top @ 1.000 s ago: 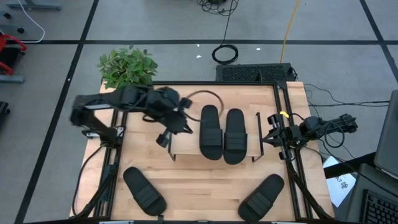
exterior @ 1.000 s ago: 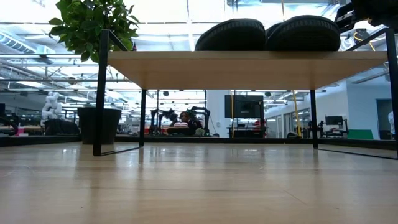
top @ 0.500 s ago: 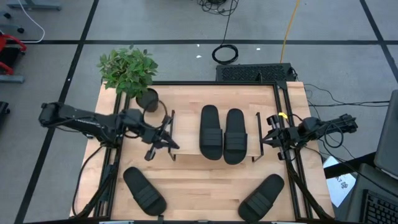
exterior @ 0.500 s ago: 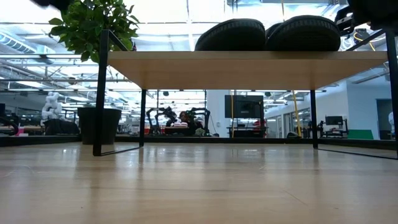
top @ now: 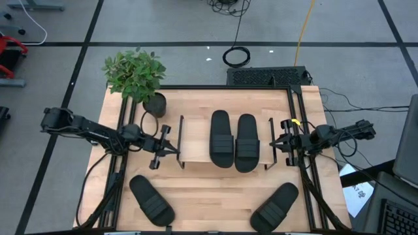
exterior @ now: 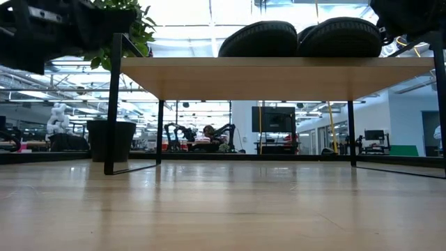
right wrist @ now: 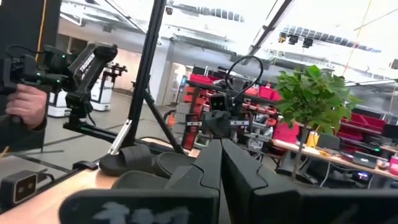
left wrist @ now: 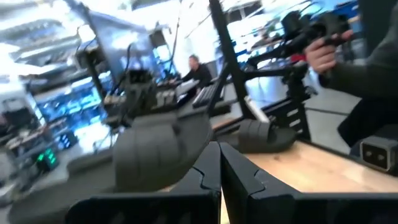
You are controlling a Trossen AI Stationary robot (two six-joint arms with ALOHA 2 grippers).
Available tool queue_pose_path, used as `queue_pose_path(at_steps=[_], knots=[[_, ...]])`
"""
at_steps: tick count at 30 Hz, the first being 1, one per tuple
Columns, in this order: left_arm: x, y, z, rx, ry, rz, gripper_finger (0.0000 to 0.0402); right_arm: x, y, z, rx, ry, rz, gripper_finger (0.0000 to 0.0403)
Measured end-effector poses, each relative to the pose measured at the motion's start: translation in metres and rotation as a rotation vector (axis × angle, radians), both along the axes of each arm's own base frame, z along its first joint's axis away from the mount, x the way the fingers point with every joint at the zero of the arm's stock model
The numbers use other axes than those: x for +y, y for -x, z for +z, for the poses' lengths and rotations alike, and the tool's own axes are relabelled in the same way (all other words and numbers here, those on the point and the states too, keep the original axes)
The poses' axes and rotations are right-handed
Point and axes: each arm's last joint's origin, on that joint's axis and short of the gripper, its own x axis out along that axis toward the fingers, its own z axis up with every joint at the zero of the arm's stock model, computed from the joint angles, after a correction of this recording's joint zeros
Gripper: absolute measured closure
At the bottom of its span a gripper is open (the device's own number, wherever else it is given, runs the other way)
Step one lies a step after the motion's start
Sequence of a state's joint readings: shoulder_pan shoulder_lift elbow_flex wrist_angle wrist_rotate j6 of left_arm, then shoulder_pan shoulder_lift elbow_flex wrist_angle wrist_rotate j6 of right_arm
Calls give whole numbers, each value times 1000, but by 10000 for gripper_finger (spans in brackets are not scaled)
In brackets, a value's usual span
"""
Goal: Pick and place slides into the shelf
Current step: Adjust the black slide on the shelf
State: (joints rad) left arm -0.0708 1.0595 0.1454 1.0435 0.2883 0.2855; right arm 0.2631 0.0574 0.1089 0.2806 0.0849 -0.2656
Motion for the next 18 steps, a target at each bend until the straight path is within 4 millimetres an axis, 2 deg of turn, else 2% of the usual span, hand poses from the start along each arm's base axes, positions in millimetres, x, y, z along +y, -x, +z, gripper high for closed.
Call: queue_pose_path(at_steps=[4,7,14,18], knots=[[1,3,-6,22,2,30,399,-1,0,2,-1,21,-20,396],[1,3,-7,26,3,43,399,-3,3,15,9,2,-80,367],[2,3,-7,23,-1,55,399,-14,17,73,172,-72,-312,241],[2,3,-6,21,-2,55,399,-12,9,96,349,-110,-323,181]])
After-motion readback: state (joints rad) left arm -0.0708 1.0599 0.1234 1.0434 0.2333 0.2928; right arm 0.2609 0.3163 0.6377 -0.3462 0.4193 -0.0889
